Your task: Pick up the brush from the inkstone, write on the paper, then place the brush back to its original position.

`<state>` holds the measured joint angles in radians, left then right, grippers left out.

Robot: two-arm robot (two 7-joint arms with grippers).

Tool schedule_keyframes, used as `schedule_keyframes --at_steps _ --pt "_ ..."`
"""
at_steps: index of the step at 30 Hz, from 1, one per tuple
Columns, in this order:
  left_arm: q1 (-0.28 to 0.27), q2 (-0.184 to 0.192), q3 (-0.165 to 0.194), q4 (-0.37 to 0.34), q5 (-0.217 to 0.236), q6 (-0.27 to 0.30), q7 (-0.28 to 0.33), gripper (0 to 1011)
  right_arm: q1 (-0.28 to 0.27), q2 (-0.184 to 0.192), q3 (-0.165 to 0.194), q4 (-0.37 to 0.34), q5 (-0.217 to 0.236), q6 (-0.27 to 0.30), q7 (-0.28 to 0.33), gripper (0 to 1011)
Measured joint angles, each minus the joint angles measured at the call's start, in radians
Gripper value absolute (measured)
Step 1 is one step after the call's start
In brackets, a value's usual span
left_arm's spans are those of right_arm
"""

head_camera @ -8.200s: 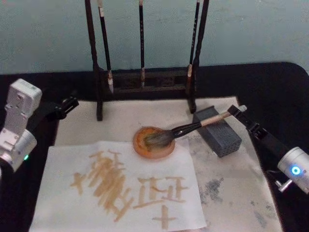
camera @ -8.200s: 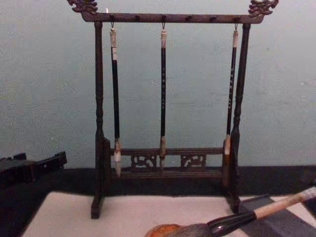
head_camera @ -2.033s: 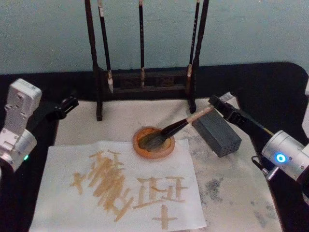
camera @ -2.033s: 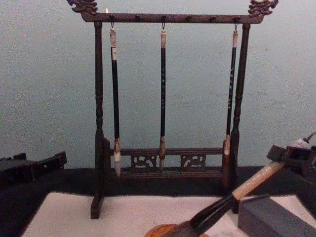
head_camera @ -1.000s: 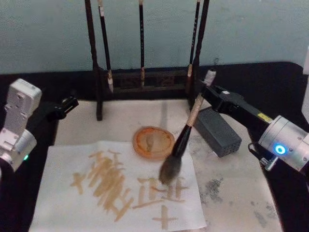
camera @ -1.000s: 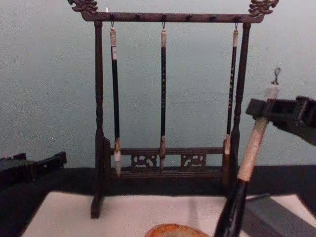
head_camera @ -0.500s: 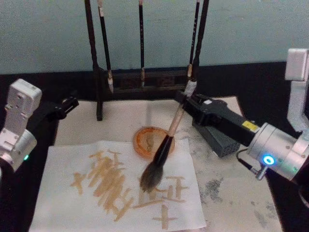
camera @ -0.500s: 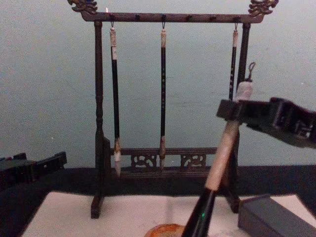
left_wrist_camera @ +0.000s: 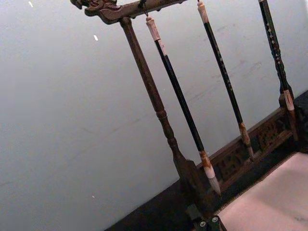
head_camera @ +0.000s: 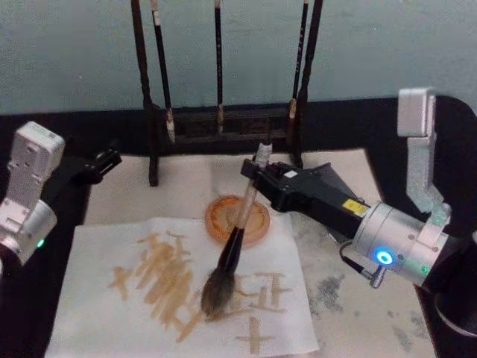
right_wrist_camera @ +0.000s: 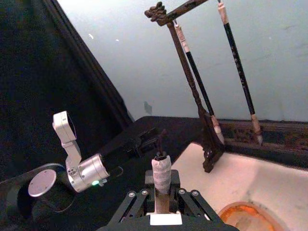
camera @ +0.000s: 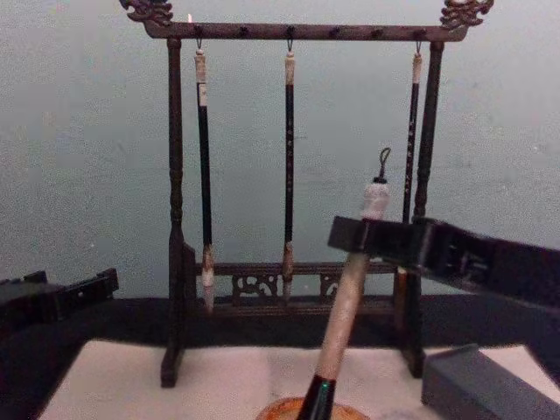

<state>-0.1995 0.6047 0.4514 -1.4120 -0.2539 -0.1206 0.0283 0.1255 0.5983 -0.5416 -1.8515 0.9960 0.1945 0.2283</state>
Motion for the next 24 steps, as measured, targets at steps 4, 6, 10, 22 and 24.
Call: schedule_keyframes --at_steps 4,6,10,22,24 --pt "0.000 0.000 0.000 0.000 0.000 0.000 0.000 1002 0.004 -0.015 -0.006 0.015 -0.008 0.001 0.002 190" --pt "0.000 0.000 0.000 0.000 0.000 0.000 0.000 1000 0.006 -0.023 -0.010 0.025 -0.015 0.002 0.002 190" --pt "0.000 0.000 0.000 0.000 0.000 0.000 0.000 1002 0.009 -0.033 -0.014 0.037 -0.027 0.007 0.001 189" --pt "0.000 0.000 0.000 0.000 0.000 0.000 0.000 1002 -0.024 -0.014 0.023 0.028 -0.052 0.008 -0.008 189" --pt "0.000 0.000 0.000 0.000 0.000 0.000 0.000 1002 -0.035 -0.006 0.035 0.023 -0.054 0.006 -0.009 189"
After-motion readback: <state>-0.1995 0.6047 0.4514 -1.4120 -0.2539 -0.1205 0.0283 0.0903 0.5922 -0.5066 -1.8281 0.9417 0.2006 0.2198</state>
